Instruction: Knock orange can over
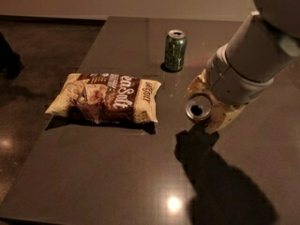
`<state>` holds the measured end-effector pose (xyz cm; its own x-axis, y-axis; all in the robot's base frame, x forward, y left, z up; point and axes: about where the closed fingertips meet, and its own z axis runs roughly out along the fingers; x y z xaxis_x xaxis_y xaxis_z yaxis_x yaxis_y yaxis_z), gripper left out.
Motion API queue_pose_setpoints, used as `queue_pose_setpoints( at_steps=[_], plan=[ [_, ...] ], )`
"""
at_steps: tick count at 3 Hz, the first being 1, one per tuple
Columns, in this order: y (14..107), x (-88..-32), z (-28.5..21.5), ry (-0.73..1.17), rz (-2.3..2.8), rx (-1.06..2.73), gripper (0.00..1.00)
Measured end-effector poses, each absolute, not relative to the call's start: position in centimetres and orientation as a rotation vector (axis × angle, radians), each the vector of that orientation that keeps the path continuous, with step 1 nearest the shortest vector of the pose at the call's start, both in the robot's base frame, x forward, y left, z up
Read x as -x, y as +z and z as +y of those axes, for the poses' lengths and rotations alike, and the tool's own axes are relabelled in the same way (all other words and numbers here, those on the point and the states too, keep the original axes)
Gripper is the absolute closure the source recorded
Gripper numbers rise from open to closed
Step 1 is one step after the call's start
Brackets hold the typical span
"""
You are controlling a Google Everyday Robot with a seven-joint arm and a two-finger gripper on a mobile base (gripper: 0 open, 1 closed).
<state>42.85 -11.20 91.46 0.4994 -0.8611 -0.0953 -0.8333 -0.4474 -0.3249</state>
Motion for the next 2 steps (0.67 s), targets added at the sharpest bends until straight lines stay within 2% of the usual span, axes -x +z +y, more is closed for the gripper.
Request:
queue_pose_setpoints(
  at_steps=[2],
  plan=[
    [89.51,-42.64,-11.77,-0.37,1.325,2.565,0.39]
  ],
)
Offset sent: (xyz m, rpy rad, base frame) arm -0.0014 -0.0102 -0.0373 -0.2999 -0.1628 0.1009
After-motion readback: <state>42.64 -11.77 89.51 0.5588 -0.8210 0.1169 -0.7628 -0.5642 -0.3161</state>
